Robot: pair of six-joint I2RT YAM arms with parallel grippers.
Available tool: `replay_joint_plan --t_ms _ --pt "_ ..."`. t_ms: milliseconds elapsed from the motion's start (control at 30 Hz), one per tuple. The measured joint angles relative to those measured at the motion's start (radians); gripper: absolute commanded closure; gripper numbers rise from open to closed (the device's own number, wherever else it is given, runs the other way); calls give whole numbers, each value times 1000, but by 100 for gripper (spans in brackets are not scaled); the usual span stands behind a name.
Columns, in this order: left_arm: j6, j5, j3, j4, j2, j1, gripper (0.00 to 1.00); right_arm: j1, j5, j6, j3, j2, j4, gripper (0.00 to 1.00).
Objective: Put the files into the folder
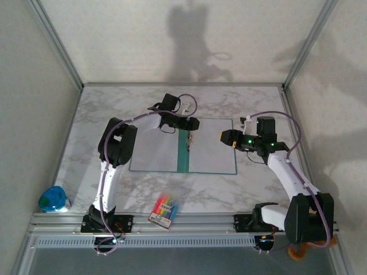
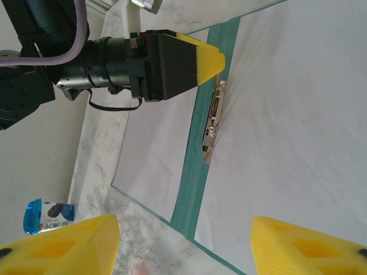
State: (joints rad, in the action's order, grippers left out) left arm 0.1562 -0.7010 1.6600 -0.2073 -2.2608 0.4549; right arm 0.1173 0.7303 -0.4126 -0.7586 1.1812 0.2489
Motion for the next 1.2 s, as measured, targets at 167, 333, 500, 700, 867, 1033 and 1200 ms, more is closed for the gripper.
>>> replay_joint_plan --t_ms 167,333,500,700,867,1033,1200 --pt "0 -19 8 0 -2 2 14 0 5 0 0 0 0 38" --pt "-3 -39 16 -1 -13 6 14 0 5 0 0 0 1 38" --pt "-7 -50 16 -4 -14 9 14 0 7 0 0 0 1 38" --pt "-16 -81 16 -5 -14 9 15 0 8 0 0 -10 2 38" --pt "-31 -116 16 -8 -14 9 15 0 8 0 0 -15 2 38" --pt "-39 -140 16 -8 -14 9 15 0 8 0 0 -15 2 38" --pt "-42 -150 -1 -12 0 10 15 0 8 0 0 -15 2 38"
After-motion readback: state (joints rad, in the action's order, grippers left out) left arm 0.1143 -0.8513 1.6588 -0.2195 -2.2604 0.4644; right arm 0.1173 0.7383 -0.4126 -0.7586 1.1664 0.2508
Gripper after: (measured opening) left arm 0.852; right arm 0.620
